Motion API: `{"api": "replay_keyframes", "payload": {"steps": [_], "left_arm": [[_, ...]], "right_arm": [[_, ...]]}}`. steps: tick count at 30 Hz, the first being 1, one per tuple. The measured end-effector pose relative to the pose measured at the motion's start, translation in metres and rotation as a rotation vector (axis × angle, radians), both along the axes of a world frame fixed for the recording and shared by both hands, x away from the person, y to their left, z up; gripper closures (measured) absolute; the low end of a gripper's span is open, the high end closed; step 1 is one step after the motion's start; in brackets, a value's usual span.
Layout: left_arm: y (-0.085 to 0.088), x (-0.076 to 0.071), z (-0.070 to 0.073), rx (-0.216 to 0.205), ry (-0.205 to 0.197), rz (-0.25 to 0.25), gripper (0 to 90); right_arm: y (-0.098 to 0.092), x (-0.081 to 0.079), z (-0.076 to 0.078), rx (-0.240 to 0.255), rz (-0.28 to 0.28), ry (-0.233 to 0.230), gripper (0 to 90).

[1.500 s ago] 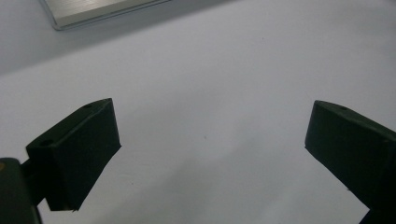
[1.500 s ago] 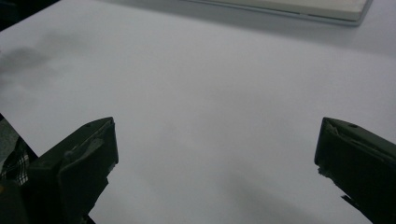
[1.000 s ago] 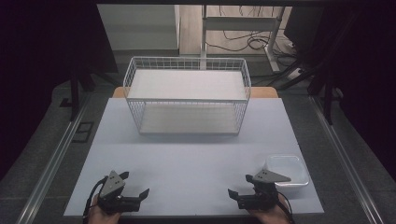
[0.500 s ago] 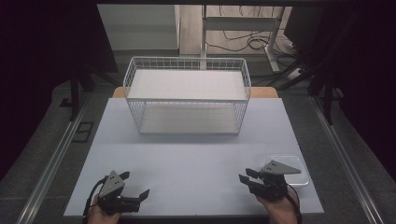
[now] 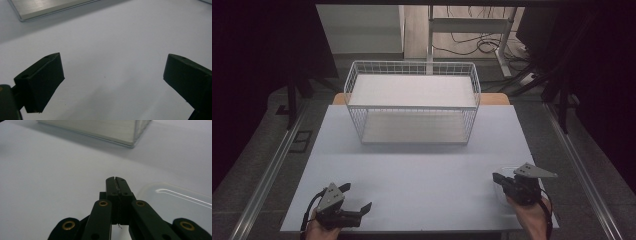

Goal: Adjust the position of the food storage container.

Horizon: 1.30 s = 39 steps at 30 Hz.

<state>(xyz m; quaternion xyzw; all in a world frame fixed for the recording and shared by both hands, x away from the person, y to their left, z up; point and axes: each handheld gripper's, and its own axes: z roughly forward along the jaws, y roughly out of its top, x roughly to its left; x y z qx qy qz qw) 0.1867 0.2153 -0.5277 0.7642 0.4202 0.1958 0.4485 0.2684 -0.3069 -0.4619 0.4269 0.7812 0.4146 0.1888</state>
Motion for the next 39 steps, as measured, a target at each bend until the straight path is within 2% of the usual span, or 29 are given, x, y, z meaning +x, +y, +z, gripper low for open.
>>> {"api": "replay_keyframes", "payload": {"steps": [4, 7, 9, 13, 20, 24, 25, 26, 30, 34, 39], "left_arm": [[0.000, 0.000, -0.001, 0.003, 0.003, 0.000, 2.6], [0.000, 0.000, 0.000, 0.005, 0.000, -0.001, 2.6], [0.000, 0.000, -0.001, 0.006, 0.001, -0.001, 2.6], [0.000, 0.000, -0.001, 0.010, 0.000, 0.002, 2.6], [0.000, 0.003, -0.002, 0.013, 0.010, 0.004, 2.7], [0.001, 0.003, -0.003, 0.013, 0.016, 0.010, 2.7], [0.001, 0.003, -0.003, 0.013, 0.016, 0.010, 2.7], [0.001, 0.003, -0.003, 0.017, 0.021, 0.014, 2.8], [0.002, 0.004, -0.003, 0.014, 0.023, 0.017, 2.8], [0.002, 0.004, -0.004, 0.018, 0.026, 0.016, 3.0], [0.002, 0.004, -0.004, 0.017, 0.024, 0.017, 3.1]], "right_arm": [[-0.011, 0.001, 0.001, -0.004, -0.044, -0.001, 89.5], [-0.027, 0.001, 0.002, 0.022, -0.067, -0.001, 89.4], [-0.031, 0.001, 0.002, 0.017, -0.081, -0.006, 89.5], [-0.047, 0.001, 0.002, -0.017, -0.152, -0.018, 89.5], [-0.070, 0.000, 0.002, -0.009, -0.221, -0.020, 89.5], [-0.087, 0.001, 0.001, -0.026, -0.295, -0.023, 89.5], [-0.087, 0.001, 0.001, -0.026, -0.295, -0.023, 89.5], [-0.095, 0.001, 0.000, -0.029, -0.333, -0.025, 89.5], [-0.111, -0.001, -0.003, -0.045, -0.400, -0.015, 89.5], [-0.117, 0.001, -0.012, -0.043, -0.407, 0.020, 89.5], [-0.110, 0.004, -0.015, -0.065, -0.380, 0.034, 89.4]]}}
